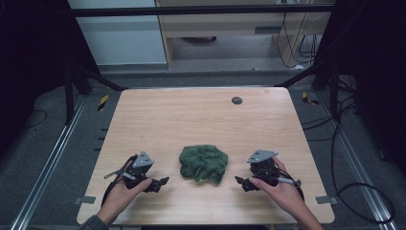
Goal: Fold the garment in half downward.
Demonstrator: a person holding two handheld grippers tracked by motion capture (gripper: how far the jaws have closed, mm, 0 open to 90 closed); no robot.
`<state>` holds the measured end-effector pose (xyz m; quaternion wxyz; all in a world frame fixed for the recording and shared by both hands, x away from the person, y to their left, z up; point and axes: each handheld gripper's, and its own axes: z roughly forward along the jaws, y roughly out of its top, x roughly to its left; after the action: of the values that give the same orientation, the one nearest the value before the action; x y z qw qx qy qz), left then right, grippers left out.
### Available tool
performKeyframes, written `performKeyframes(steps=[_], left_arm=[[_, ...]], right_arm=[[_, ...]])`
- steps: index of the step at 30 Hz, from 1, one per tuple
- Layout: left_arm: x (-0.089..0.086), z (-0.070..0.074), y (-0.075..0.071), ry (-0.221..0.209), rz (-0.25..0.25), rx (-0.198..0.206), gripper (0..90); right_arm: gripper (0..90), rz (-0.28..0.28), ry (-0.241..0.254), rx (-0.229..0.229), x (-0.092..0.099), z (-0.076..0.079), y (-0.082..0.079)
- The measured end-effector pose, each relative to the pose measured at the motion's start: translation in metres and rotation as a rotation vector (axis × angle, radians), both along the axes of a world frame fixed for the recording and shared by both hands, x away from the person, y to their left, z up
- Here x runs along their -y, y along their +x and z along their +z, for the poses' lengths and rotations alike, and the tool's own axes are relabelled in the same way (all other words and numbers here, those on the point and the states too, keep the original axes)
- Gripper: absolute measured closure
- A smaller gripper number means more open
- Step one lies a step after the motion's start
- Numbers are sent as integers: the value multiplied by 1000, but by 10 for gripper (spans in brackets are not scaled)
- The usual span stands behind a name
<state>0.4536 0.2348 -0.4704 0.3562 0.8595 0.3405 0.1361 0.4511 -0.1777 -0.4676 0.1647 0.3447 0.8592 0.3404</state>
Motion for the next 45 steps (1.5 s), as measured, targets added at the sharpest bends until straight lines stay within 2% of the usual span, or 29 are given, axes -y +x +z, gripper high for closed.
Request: performKeyframes(steps=[5,8,11,14,16,25,27,29,33,35,42,45], left_arm=[[-10,2,2,49,-13,-4,85],[-16,5,5,70,-6,-6,83],[-23,7,11,93,5,-16,82],[-29,7,19,118,18,-32,82],[-34,6,25,114,36,-42,83],[-47,9,61,173,77,-50,83],[-49,9,70,186,90,-60,82],[-49,7,79,174,107,-79,82],[-45,1,95,186,124,-90,82],[-41,-1,103,186,137,-96,82],[-30,-7,121,152,164,-82,77],[-27,-10,128,142,173,-74,76]], right_arm=[[82,-14,-19,-15,11,-2,3],[94,-25,-55,-20,19,-4,7],[100,-43,-70,-31,27,-6,13],[103,-56,-88,-43,36,-9,22],[104,-69,-102,-50,40,-9,28],[105,-97,-142,-103,55,-6,61],[101,-106,-137,-111,56,-4,70],[101,-116,-131,-121,56,-3,77],[100,-153,-98,-131,54,-1,96],[106,-179,-66,-136,54,-1,103],[107,-257,-11,-134,48,-8,127],[110,-291,-7,-125,47,-12,135]])
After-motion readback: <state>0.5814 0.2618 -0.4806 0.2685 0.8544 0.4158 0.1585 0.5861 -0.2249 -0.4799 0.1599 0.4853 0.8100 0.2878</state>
